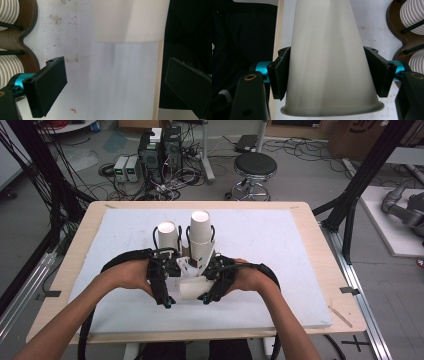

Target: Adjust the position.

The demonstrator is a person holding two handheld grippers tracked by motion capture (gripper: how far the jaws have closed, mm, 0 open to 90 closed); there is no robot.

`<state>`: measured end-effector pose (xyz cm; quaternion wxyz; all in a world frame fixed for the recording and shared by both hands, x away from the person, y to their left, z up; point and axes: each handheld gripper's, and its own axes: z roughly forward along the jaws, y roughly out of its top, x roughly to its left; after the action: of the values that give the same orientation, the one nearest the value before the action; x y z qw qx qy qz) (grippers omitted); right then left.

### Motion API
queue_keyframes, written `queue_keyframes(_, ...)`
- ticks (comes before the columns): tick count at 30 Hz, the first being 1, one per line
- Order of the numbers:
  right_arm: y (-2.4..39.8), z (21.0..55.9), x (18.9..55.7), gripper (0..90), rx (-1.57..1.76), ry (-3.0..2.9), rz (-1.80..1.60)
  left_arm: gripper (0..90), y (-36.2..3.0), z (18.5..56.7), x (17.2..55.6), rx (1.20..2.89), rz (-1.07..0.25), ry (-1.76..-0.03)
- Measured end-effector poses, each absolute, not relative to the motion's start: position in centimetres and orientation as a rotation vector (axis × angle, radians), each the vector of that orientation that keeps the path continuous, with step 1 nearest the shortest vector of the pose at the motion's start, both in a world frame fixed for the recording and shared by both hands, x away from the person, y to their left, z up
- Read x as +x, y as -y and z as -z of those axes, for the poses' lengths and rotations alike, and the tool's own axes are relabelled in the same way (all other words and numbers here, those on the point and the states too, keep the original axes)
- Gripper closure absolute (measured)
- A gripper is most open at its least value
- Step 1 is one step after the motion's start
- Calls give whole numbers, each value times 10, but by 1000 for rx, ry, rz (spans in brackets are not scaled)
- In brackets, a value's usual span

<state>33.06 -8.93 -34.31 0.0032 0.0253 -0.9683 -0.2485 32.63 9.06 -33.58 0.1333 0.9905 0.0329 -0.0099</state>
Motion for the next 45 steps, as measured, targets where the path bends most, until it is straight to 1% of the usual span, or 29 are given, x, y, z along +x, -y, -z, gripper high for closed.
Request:
queue_keyframes(19, 90, 343, 331, 295, 90, 3038, 786, 39, -75, 338, 327, 2842, 76, -58)
queue_keyframes(20, 89, 343, 331, 295, 93, 3038, 788, 47, -75, 338, 327, 2842, 76, -58)
queue_keyframes(22, 89, 343, 331, 295, 95, 3034, 794, 174, -75, 337, 327, 2827, 108, -30)
queue_keyframes(29, 89, 343, 330, 295, 91, 3034, 794, 210, -73, 338, 330, 2816, 114, -21)
queue_keyframes(30, 88, 343, 330, 295, 91, 3034, 793, 214, -72, 341, 327, 2777, 119, -74)
queue_keyframes(31, 88, 343, 330, 295, 96, 3033, 792, 219, -72, 341, 327, 2764, 131, -82)
queue_keyframes(35, 88, 345, 330, 295, 96, 3027, 793, 333, -73, 342, 328, 2759, 130, -72)
queue_keyframes(36, 88, 345, 331, 295, 90, 3028, 792, 336, -74, 340, 331, 2786, 127, -25)
queue_keyframes(40, 88, 346, 331, 296, 87, 3026, 805, 341, -75, 341, 331, 2774, 121, -44)
queue_keyframes(42, 88, 346, 331, 296, 87, 3026, 807, 343, -75, 341, 332, 2785, 112, -19)
queue_keyframes(45, 89, 346, 332, 296, 81, 3030, 807, 344, -75, 342, 330, 2768, 112, -48)
